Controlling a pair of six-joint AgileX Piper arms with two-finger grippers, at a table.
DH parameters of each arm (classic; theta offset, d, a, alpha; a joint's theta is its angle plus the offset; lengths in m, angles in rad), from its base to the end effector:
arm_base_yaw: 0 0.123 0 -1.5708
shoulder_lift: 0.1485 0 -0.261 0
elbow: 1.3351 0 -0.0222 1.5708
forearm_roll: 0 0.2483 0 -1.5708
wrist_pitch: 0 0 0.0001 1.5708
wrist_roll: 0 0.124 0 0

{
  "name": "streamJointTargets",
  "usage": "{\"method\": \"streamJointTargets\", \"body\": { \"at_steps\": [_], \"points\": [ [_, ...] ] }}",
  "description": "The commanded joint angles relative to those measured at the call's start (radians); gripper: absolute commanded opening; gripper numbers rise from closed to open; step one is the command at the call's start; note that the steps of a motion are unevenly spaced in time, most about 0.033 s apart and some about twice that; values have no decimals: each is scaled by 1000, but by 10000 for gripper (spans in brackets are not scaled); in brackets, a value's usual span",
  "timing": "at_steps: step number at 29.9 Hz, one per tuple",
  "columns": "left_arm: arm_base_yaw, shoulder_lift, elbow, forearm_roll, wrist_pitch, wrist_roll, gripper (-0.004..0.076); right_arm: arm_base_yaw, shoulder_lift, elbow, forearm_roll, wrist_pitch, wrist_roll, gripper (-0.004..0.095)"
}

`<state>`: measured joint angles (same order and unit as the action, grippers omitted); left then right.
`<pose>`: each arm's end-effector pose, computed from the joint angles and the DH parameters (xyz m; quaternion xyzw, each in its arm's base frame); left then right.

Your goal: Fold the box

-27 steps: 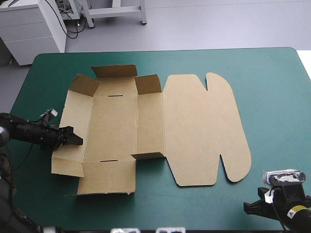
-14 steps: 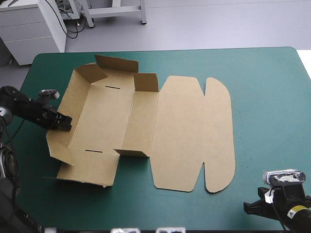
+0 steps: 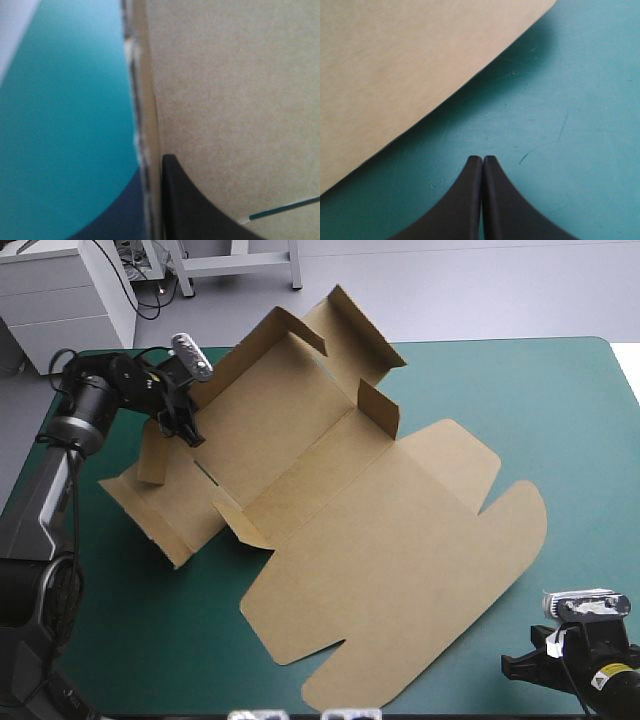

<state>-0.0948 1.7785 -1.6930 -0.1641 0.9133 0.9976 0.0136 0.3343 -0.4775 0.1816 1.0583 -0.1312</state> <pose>0.4118 -0.0553 0.2935 0.4673 0.8195 0.0709 0.3241 0.0886 0.0207 0.2328 -0.0544 0.9265 0.0684 0.3661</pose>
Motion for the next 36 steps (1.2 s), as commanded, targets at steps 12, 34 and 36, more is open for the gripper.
{"method": "streamJointTargets", "body": {
  "at_steps": [12, 34, 36],
  "points": [
    [-324, 23, -41, 462, -603, -40, -8, 4, 10, -25, 18, -56, 9, -19],
    [-429, 45, -41, 776, -471, -287, -8, 4, 152, -124, 142, -147, -39, -19],
    [-437, 51, -41, 809, -461, -312, -8, 4, 207, -191, 183, -172, -69, -19]
  ]
}}
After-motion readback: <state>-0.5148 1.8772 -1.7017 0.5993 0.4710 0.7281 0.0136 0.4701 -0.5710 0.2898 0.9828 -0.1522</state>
